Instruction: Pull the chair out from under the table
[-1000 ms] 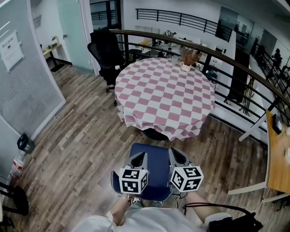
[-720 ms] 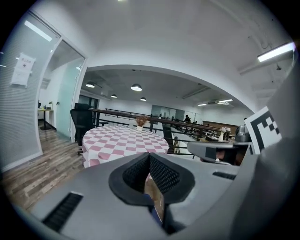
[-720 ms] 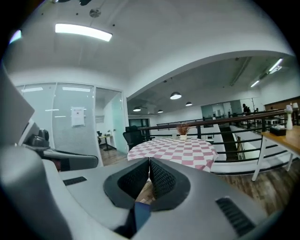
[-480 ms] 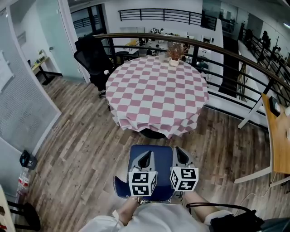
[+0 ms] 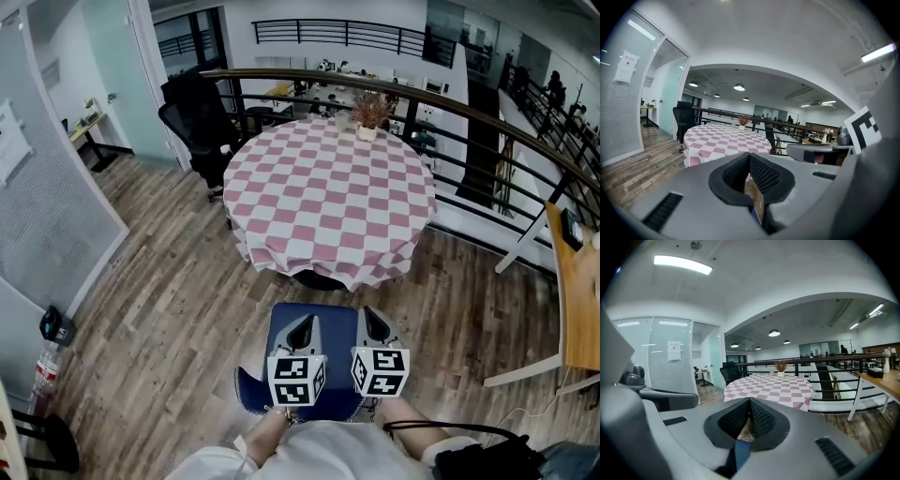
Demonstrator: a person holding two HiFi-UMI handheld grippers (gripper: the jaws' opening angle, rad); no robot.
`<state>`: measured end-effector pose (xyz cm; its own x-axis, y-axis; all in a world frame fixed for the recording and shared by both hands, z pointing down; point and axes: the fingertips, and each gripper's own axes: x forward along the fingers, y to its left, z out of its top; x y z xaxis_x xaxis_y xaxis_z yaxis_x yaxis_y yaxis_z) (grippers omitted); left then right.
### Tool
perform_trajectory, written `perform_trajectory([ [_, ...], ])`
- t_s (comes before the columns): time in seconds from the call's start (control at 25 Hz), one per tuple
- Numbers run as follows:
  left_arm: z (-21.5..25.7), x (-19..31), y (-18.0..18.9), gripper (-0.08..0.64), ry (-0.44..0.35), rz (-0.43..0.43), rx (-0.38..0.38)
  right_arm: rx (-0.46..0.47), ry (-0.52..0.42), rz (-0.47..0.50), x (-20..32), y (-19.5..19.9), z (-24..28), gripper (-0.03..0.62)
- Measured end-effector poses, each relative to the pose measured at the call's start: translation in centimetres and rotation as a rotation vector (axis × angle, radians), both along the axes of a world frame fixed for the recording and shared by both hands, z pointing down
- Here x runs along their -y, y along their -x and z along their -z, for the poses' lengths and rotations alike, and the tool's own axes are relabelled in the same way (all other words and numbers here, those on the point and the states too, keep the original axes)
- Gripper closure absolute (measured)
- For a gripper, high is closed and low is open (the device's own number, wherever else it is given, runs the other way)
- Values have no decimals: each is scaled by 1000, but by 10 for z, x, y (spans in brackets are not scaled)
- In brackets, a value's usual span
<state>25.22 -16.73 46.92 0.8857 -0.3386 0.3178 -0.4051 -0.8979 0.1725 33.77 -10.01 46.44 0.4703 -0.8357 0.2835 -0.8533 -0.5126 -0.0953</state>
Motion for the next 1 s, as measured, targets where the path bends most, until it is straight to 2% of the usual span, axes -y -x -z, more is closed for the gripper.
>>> perform_trajectory([
  [1.0, -6, -3, 5, 561, 30, 33, 6, 22, 79, 7, -12, 2, -17, 575],
])
